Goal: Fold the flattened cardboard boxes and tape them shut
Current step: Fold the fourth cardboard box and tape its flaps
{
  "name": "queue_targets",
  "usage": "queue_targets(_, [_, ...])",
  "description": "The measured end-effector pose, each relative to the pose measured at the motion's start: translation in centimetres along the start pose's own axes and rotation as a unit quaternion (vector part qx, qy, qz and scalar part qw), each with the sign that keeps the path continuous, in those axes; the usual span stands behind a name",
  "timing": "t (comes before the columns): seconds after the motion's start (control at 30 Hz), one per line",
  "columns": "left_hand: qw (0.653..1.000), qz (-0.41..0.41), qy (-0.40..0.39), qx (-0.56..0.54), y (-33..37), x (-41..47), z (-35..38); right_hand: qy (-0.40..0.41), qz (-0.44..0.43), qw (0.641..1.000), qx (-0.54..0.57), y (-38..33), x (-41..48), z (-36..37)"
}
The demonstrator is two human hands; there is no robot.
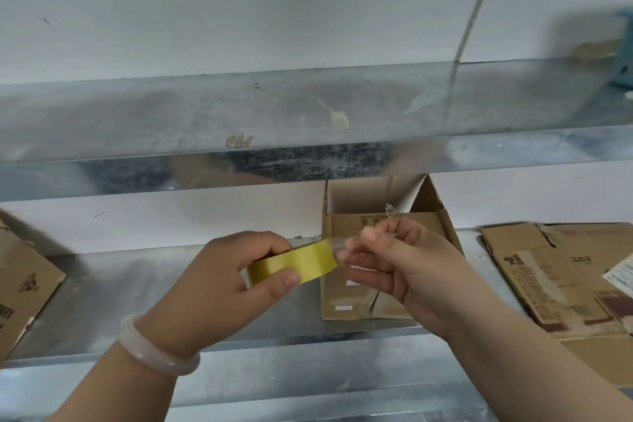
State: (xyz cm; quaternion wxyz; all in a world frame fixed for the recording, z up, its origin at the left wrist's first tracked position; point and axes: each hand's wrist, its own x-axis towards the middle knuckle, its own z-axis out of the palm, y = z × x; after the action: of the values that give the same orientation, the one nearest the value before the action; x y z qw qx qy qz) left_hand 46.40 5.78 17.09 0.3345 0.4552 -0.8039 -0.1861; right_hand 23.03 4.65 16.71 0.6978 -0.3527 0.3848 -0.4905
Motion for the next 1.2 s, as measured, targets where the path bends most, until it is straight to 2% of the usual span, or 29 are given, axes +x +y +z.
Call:
queue_targets(0.1, [0.999, -0.003, 0.001, 0.034, 0.5, 0.3, 0.3, 0.062, -0.035, 0.994, -0.081, 0.0, 0.2, -0.6])
queue_targets(0.23, [0.972, -0.035, 0.017, 0.232, -0.2, 1.0, 0.6, 0.053, -0.093, 0.991, -0.087, -0.6, 0.0, -1.7])
queue_targets(0.27, [0.967, -0.05, 0.016, 0.248, -0.4, 1.1, 0.7, 0.046, -0.107, 0.989, -0.096, -0.8, -0.2, -1.9])
queue_targets(0.33, [0.974, -0.047, 0.016, 0.222, -0.8, 1.1, 1.0, 0.054, -0.127, 0.985, -0.107, -0.9, -0.3, -2.6])
queue_targets(0.47, [0.999, -0.029, 0.019, 0.03, -1.7, 0.7, 0.8, 0.092, -0.123, 0.985, -0.084, -1.5, -0.5, -4.4])
queue_targets(0.5, [0.999, -0.026, 0.024, 0.017, -1.9, 0.7, 0.8, 0.096, -0.125, 0.984, -0.085, -1.7, -0.6, -4.7])
queue_targets(0.57, [0.996, -0.029, 0.043, 0.075, -1.9, 1.0, 0.9, 0.109, -0.136, 0.981, -0.087, -1.6, -0.9, -5.4])
queue_targets(0.67, [0.968, -0.012, 0.065, 0.241, -1.6, 1.9, 1.1, 0.138, -0.137, 0.977, -0.091, -1.5, -1.0, -6.4])
queue_targets(0.83, [0.98, 0.017, 0.05, 0.19, -2.6, 2.1, 1.5, 0.168, -0.143, 0.971, -0.098, -2.0, -1.2, -8.6])
queue_targets(0.9, [0.972, 0.019, 0.055, 0.23, -2.7, 2.2, 1.8, 0.171, -0.142, 0.97, -0.098, -1.9, -1.3, -9.3])
queue_targets(1.03, [0.929, -0.01, 0.065, 0.363, -2.7, 2.9, 2.9, 0.194, -0.132, 0.967, -0.102, -1.6, -1.6, -10.6])
queue_targets(1.2, [0.918, -0.02, 0.058, 0.391, -3.0, 3.5, 4.4, 0.213, -0.098, 0.957, -0.172, -1.4, -1.0, -12.2])
